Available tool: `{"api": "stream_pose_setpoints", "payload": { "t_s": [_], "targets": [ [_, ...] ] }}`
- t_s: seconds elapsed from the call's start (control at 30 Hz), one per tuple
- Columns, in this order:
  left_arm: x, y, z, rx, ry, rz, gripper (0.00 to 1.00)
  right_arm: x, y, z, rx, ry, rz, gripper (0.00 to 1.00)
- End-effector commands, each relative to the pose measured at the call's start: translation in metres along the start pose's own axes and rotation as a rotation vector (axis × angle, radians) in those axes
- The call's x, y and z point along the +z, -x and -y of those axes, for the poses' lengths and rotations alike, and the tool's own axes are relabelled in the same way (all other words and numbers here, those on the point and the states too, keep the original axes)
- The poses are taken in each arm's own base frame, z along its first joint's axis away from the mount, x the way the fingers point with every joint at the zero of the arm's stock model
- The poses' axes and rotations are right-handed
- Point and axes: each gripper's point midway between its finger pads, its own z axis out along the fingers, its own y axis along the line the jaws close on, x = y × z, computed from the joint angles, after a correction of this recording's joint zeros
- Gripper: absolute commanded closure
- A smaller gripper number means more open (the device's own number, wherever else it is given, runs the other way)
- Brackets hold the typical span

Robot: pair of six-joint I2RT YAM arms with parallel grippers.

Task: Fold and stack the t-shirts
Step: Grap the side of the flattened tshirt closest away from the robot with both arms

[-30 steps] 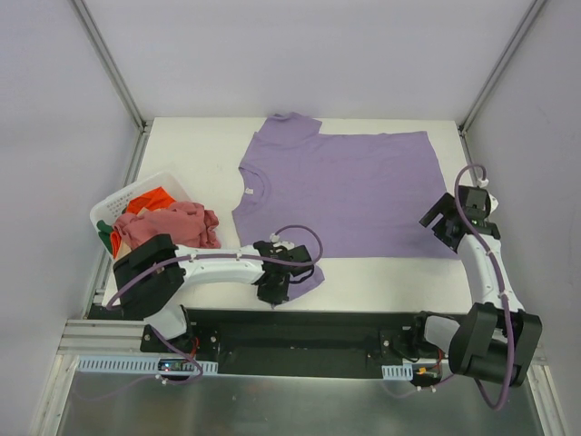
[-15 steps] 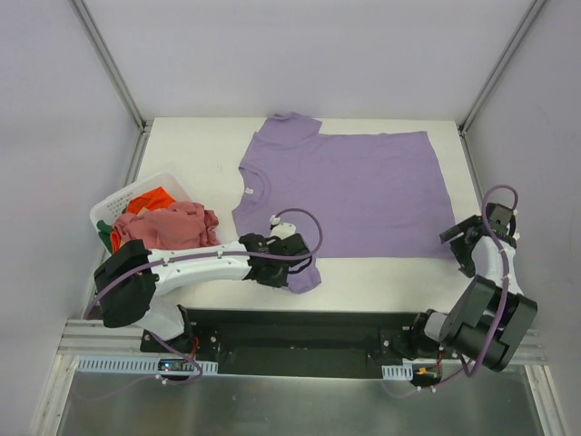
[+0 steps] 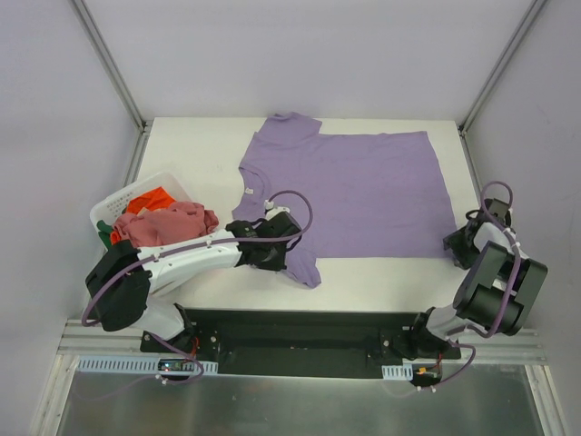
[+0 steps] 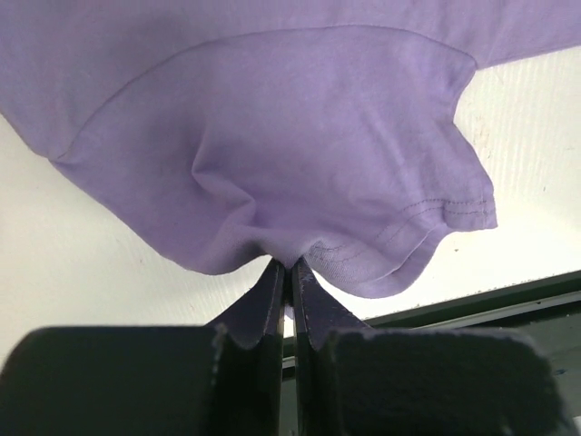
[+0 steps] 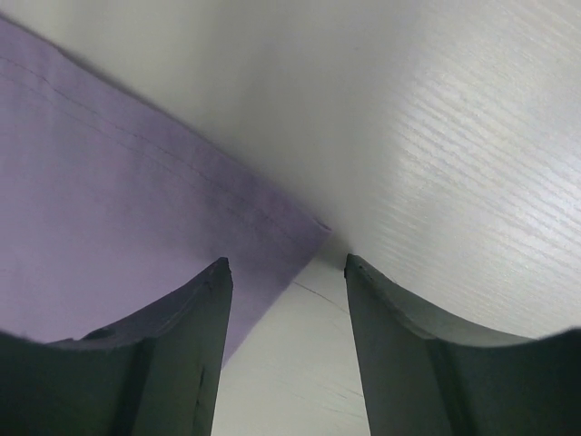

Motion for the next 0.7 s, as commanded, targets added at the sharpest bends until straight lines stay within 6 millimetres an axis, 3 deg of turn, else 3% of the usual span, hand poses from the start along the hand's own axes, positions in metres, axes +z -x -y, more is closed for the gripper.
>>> {"api": "stream_pose_setpoints", "payload": {
  "t_s": [0.0, 0.1, 0.2, 0.47, 0.53, 0.67],
  "targets": [
    [-0.007, 0.010, 0.007, 0.008, -0.069, 0.015, 1.00, 0.009, 0.007, -0.009, 0.013, 0.019, -0.001, 0.45],
    [-0.007, 0.011, 0.008, 0.014, -0.081, 0.013, 1.00, 0.014, 0.005, -0.011, 0.009, 0.023, -0.023, 0.46],
    [-0.006, 0.011, 0.007, 0.013, -0.084, 0.010, 1.00, 0.016, 0.003, -0.014, 0.007, 0.034, -0.040, 0.54],
    [-0.002, -0.006, 0.006, 0.026, -0.110, -0.048, 1.00, 0.018, 0.001, -0.016, -0.010, 0.052, -0.051, 0.91],
    [-0.003, -0.016, 0.003, 0.035, -0.123, -0.070, 1.00, 0.016, 0.001, -0.014, -0.014, 0.044, -0.042, 1.00],
    [-0.016, -0.047, 0.007, 0.026, -0.226, -0.165, 1.00, 0.007, -0.002, -0.006, -0.022, 0.025, -0.034, 1.00]
  ]
}}
